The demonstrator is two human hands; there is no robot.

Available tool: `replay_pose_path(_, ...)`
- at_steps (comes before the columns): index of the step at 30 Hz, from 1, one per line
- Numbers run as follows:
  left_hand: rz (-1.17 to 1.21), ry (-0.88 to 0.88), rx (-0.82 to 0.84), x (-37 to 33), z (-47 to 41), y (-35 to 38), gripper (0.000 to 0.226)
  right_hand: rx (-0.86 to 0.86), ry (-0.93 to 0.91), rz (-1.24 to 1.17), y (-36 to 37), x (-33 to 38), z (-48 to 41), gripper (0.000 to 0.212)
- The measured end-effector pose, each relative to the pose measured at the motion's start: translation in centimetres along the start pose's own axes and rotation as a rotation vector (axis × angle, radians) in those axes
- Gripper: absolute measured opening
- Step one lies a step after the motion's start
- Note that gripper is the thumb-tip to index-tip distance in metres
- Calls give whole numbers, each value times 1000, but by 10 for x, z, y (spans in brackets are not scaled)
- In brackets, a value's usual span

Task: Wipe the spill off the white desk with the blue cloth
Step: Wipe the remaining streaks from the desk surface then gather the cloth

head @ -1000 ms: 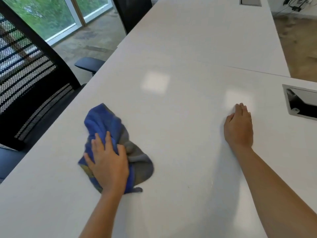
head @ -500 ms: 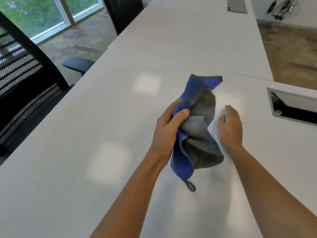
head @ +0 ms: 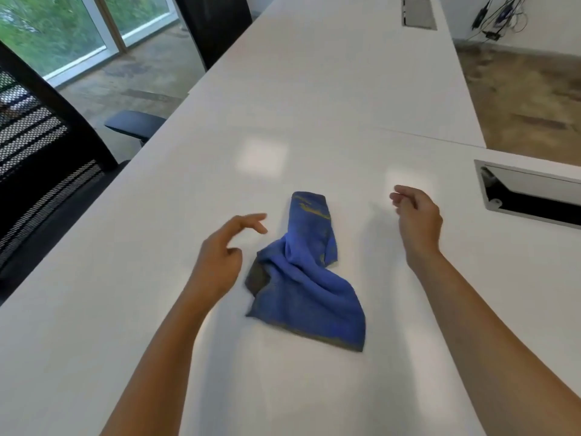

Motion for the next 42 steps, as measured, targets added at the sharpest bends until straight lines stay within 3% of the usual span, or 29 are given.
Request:
replay_pose_path(3,-146,-58,-178,18,-3,-27,50,160,-65,28,43,40,32,32)
replay_pose_path(7,-361,-101,-267,44,0,-41,28,384,-226,285,110,71,100,21)
replay_pose_path(11,-529,-87,-284,62,3,-49,30,252,-365,730,141,37,173,59)
replay_pose_path(13,-575,-68,-285,65,6,-49,32,200,-434,847,150,23,187,59)
replay_pose_path(19,-561,-28,-283,67,9,-47,34,494,-646,730,154,18,140,62)
replay_pose_path(23,-530,-38,-280,69,9,-47,35,184,-462,822,91,0,65,62)
replay_pose_path(25,-505,-45,-278,71,9,-47,36,163,-400,844,69,-7,57,60)
replay_pose_path(28,-472,-56,-275,71,9,-48,36,355,-507,778,61,-12,82,57)
replay_pose_path(33,-406,-86,-278,72,10,-49,38,881,-827,698,58,-14,194,58)
replay_pose_path(36,-268,-127,-305,72,11,-55,39,1103,-1067,604,62,-13,276,51)
replay_pose_path(38,-131,-171,-317,73,12,-58,41,1254,-1092,520,77,-15,307,47)
replay_pose_path(40,-42,-202,-316,74,12,-61,43,1260,-1168,521,97,-12,309,45)
replay_pose_path(42,-13,-213,-317,73,13,-64,43,1147,-1208,567,122,-4,288,46)
Point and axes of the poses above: each hand's wrist, its own z-axis away from the middle knuckle, its own y-axis out of the palm, x = y × z, the point moved 8 cm from there along -z, towards the middle knuckle, and after that the axes turned 1 degree about x, right-handed, at the moved point
